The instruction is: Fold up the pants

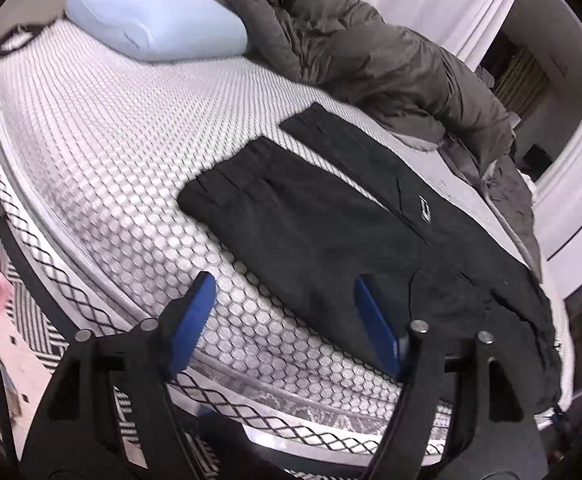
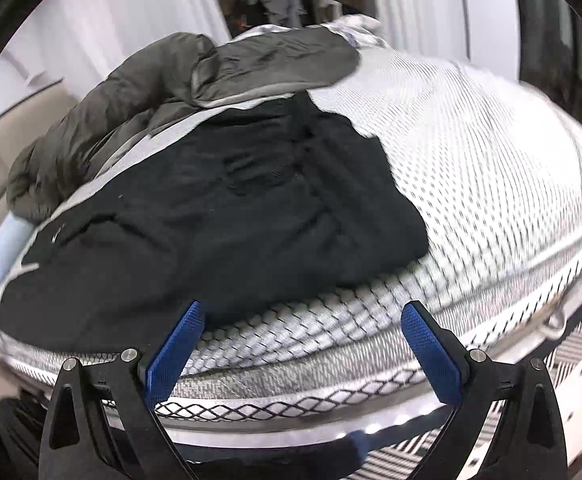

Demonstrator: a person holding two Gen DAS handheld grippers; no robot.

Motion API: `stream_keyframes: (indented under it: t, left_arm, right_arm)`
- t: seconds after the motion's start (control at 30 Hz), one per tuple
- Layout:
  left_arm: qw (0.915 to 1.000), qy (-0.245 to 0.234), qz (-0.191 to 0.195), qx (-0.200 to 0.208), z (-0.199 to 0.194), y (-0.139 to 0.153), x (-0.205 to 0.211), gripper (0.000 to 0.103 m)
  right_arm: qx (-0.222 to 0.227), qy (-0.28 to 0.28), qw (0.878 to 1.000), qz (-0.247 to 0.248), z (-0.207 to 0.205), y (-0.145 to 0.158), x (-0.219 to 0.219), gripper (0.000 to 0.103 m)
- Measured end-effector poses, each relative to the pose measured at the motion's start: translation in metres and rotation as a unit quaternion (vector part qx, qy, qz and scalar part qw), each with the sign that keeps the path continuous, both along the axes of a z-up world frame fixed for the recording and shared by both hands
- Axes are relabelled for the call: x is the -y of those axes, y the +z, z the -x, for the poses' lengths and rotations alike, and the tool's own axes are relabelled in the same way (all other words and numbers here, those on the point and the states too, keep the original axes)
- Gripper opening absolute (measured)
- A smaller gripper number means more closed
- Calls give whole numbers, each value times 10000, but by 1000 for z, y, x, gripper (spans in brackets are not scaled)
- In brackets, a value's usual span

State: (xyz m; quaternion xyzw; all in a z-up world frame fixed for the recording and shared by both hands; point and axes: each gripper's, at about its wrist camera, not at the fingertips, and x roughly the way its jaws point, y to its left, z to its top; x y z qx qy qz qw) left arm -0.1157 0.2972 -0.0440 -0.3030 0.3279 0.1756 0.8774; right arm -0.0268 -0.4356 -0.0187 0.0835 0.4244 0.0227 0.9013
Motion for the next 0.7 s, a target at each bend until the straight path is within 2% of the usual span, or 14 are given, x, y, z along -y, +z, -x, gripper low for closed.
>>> stream_keyframes:
  t: [0.07, 0.13, 0.2, 0.27, 0.3, 0.33, 0.37, 0.4, 0.43, 0.57, 0.7]
  left_arm:
    - [9999, -48, 123, 31, -4, -3, -3, 63]
    - [9997, -112, 231, -18, -14, -9, -5, 63]
    - [9992, 17, 357, -154, -28, -18, -4, 62]
    - [9985, 185, 468, -192, -42, -23, -7, 56]
    - [9986, 248, 399, -229, -47, -22, -9, 46]
    - [9985, 328, 318, -296, -51, -20, -11, 31]
    - [9983, 392, 295, -305, -53, -19, -14, 22]
    - [9981, 465, 313, -257, -54, -17, -17, 10]
    - [9980, 515, 328, -178, -53, -15, -18, 6]
    - [9984, 522, 207, 40, -54, -6, -16, 3]
    - [9980, 585, 258, 23, -51, -3, -17, 2]
  right_arm:
    - [14, -7, 9999, -145, -1, -3, 3, 101]
    - [21, 24, 9999, -156, -4, -4, 1, 101]
    - [29, 79, 9999, -134, -8, -2, -3, 101]
    - [47, 104, 9998, -163, -12, -1, -5, 101]
    - [58, 102, 9997, -193, -14, 1, -6, 101]
    - [67, 89, 9997, -212, -16, 0, -6, 101]
    - [64, 83, 9996, -256, -16, 1, -6, 101]
    - [65, 68, 9995, -304, -16, 1, -4, 101]
    - [76, 36, 9993, -352, -14, 1, -1, 101]
    - [104, -94, 9979, -639, -13, -1, 13, 98]
    - [-14, -326, 9951, -930, -28, -6, 24, 84]
